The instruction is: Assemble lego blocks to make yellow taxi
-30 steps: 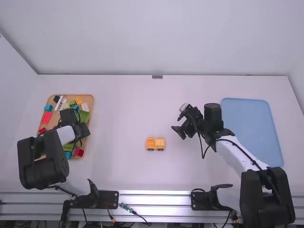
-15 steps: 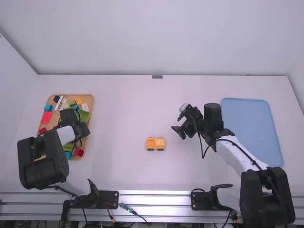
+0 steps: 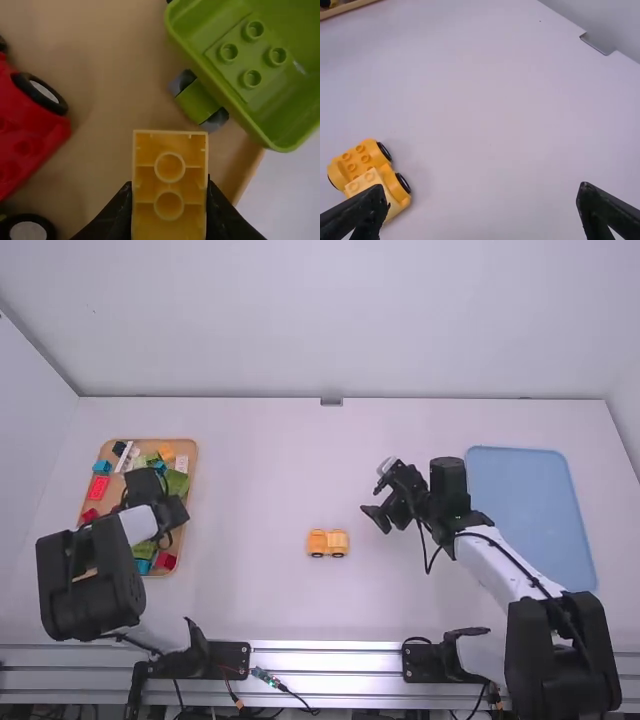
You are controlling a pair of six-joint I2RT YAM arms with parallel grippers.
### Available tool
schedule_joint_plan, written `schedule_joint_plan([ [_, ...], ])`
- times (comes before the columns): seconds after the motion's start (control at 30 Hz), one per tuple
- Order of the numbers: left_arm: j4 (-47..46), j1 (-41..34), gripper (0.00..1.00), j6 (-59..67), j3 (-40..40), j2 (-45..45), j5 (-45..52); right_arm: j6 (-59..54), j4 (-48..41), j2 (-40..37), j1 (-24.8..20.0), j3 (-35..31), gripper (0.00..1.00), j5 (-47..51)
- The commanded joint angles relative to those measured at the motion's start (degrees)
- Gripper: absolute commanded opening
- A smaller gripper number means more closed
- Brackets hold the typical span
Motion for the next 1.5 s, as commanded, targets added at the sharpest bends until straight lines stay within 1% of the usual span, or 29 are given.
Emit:
schedule_joint_plan([
  [0.0,-0.9,-0.2,0.02,-1.2,-0.7,-5.3,3.0,3.2,1.2,-0.9,0.2,0.0,0.99,-2.8],
  [0.07,-1.8,-0.2,0.02,0.1,-0.7,-8.7,6.2,6.4,2.9,-0.9,0.2,0.0,0.99,-2.8],
  [0.17,-3.0,-0.5,0.02,4.0,-0.7,-14.2,15.0,10.9,5.6,-0.9,0.2,0.0,0.99,-3.3],
  [0.3,-1.6,-4.4,0.02,9.3,-1.9,-21.1,32.5,17.2,11.6,-0.9,0.2,0.0,0.99,-12.4],
  [0.33,-1.6,-4.7,0.02,9.5,-1.9,-21.2,33.1,17.7,12.1,-0.9,0.2,0.0,0.99,-13.2],
  [0.4,0.6,-7.9,0.02,11.0,-3.0,-22.6,39.7,19.9,15.5,-0.8,0.2,-0.1,0.99,-18.7],
  [0.43,1.2,-8.4,0.02,11.0,-3.1,-22.7,40.7,20.3,16.0,-0.8,0.2,-0.1,0.99,-19.4],
  [0.47,3.8,-10.7,0.02,11.0,-4.0,-22.7,45.9,21.6,18.2,-0.5,0.2,-0.1,0.99,-22.1],
  [0.6,12.4,-16.5,0.02,10.8,-6.6,-22.6,57.2,25.7,25.2,1.6,0.2,-0.1,0.99,-28.2],
  [0.67,21.5,-20.7,0.02,8.6,-8.7,-22.6,62.8,30.1,32.7,4.5,0.2,-0.1,0.99,-34.2],
  [0.7,22.9,-21.3,0.02,7.8,-9.0,-22.6,63.2,30.7,33.8,5.0,0.2,-0.1,0.99,-34.9],
  [0.73,28.5,-23.5,0.02,4.7,-10.4,-22.6,64.3,34.0,38.8,7.0,0.2,-0.1,0.99,-37.5],
  [0.77,31.2,-24.6,0.02,3.0,-11.0,-22.6,64.4,35.8,41.5,8.2,0.2,-0.1,1.0,-38.7],
  [0.8,36.4,-27.0,0.02,0.3,-12.2,-22.5,64.4,39.0,46.4,10.2,0.2,-0.1,1.0,-40.7],
  [0.83,37.1,-27.3,0.02,0.0,-12.4,-22.5,64.3,39.9,47.7,10.7,0.2,-0.1,1.0,-41.2],
  [0.9,43.3,-30.6,0.02,-2.8,-13.9,-22.5,64.0,46.0,56.8,14.1,0.2,-0.1,0.95,-43.9],
  [0.93,43.8,-30.9,0.02,-3.1,-14.1,-22.5,64.0,46.9,58.1,14.6,0.2,-0.1,0.95,-44.2],
  [1.07,47.0,-33.7,0.02,-3.6,-14.4,-21.9,64.0,60.6,75.5,19.0,0.2,-0.1,0.89,-46.6],
  [1.1,47.3,-33.9,0.02,-3.6,-14.4,-21.7,64.0,61.8,76.6,19.2,0.2,-0.1,0.89,-46.6],
  [1.17,50.1,-34.9,0.02,-2.0,-14.4,-19.8,64.1,68.7,82.2,19.9,0.2,-0.1,0.87,-46.6],
  [1.2,50.6,-35.1,0.02,-1.7,-14.5,-19.5,64.1,69.5,82.6,19.9,0.2,-0.1,0.86,-46.5],
  [1.27,54.6,-36.0,0.02,-1.3,-14.5,-16.9,64.2,72.1,83.6,19.8,0.2,-0.1,0.85,-46.4],
  [1.3,58.4,-36.6,0.02,-2.8,-14.5,-14.6,64.1,72.9,83.7,19.8,0.2,-0.1,0.85,-46.7],
  [1.33,60.0,-36.8,0.02,-3.7,-14.4,-13.7,64.1,73.0,83.7,19.8,0.2,-0.1,0.84,-46.8],
  [1.4,67.9,-37.2,0.02,-7.0,-14.2,-9.1,64.2,73.1,83.6,19.8,0.5,-0.1,0.83,-47.4],
  [1.43,69.8,-37.2,0.02,-7.8,-14.1,-8.0,64.2,73.1,83.6,19.8,0.8,-0.1,0.82,-47.5],
  [1.47,74.2,-37.2,0.02,-9.9,-14.0,-5.7,64.2,73.2,83.6,19.8,1.3,-0.1,0.8,-47.4],
])
